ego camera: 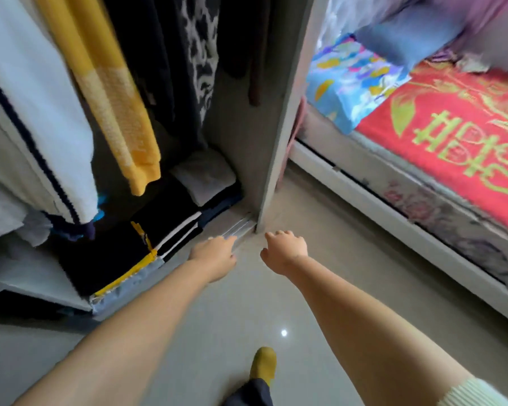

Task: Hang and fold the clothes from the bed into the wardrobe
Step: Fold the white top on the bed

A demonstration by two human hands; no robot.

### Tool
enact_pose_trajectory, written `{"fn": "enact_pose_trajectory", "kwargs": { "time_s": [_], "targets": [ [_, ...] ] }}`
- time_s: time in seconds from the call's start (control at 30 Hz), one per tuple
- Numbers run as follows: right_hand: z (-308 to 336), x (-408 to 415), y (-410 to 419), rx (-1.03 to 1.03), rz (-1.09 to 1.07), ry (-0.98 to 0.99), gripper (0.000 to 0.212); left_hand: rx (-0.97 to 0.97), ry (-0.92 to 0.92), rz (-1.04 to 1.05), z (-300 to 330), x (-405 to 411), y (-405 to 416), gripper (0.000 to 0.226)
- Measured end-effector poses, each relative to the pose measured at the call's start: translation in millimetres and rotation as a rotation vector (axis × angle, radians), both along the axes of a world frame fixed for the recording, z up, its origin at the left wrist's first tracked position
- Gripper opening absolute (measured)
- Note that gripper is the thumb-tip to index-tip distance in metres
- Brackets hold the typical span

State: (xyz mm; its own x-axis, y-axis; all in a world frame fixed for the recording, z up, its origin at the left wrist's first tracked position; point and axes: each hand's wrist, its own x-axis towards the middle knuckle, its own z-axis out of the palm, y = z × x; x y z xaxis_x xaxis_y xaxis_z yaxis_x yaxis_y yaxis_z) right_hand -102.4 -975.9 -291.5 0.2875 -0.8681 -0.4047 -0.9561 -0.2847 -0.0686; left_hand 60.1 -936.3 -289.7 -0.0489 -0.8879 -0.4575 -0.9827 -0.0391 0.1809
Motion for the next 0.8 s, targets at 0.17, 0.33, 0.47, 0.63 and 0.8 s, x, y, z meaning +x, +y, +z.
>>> {"fn": "enact_pose_trajectory", "kwargs": {
  "time_s": [0.17, 0.33, 0.47, 0.63, 0.8],
  "targets": [
    [89.0, -111.9, -18.5, -0.106, -0.207, 0.011, 0.026, -0.115, -0.033, -0.214, 79.3, -91.1, -46.6, 0.042],
    [157.9, -244.4, -33.4, -0.160, -0.391, 0.030, 0.021, -0.194, -0.015, -0.368, 138.7, -213.8, -96.2, 0.044],
    [191.7, -360.2, -40.5, -0.157, -0.509, 0.061, 0.026, -0.240, -0.009, -0.468, 176.5, -326.3, -128.7, 0.045],
    [222.5, -462.7, -50.3, -0.157, -0.576, 0.152, 0.023, -0.266, 0.021, -0.535, 207.2, -432.0, -154.9, 0.045],
    [232.9, -526.8, -78.3, -0.174, -0.629, 0.156, 0.024, -0.264, 0.029, -0.574, 223.8, -491.1, -189.5, 0.044]
  ]
}}
